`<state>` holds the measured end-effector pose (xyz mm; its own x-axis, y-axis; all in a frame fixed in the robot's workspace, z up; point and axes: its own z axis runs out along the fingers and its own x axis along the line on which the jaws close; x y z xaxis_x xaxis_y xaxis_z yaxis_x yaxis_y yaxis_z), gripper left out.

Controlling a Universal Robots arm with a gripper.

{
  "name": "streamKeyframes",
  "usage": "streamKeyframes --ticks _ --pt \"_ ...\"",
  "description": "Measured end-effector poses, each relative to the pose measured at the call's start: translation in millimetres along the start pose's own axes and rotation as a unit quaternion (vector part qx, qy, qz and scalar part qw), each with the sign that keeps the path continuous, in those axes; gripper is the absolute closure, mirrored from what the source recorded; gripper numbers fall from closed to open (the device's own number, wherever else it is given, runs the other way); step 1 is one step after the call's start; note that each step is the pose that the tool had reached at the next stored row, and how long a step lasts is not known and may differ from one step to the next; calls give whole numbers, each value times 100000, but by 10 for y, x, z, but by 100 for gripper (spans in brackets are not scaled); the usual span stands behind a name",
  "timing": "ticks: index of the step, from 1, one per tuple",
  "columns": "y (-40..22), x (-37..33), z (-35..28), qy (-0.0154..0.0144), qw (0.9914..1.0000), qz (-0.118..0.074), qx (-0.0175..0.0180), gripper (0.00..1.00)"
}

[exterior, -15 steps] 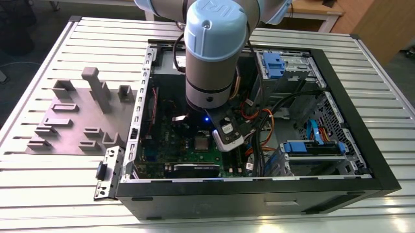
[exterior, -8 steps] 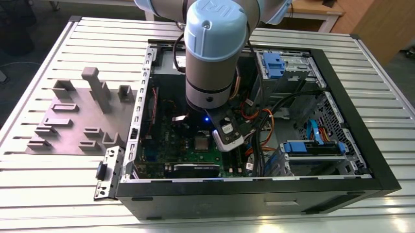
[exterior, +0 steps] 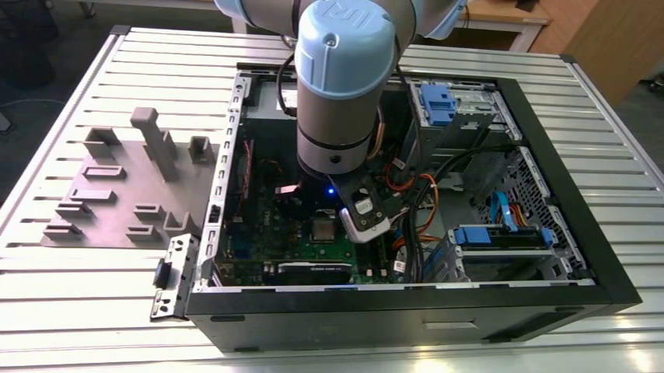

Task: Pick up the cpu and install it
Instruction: 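Place the cpu into insertion slot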

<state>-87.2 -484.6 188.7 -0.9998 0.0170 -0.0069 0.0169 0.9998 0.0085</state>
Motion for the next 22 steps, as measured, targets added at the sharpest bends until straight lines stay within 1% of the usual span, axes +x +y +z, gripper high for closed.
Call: streamKeyframes --ticks 2,4,7,11,16,18,21,22 --pt "0 11 0 2 100000 -1 5 45" --pt "-1 44 1 -43 100000 -19 -9 45" --pt "-1 79 -1 -2 100000 2 0 45" --pt "-1 78 0 -7 100000 103 -1 45" --pt "-2 54 -1 30 100000 108 7 45" --pt "-1 40 -7 167 100000 106 10 45" --pt "0 39 -43 371 99999 116 8 45" --pt "0 38 -45 396 99999 109 3 45"
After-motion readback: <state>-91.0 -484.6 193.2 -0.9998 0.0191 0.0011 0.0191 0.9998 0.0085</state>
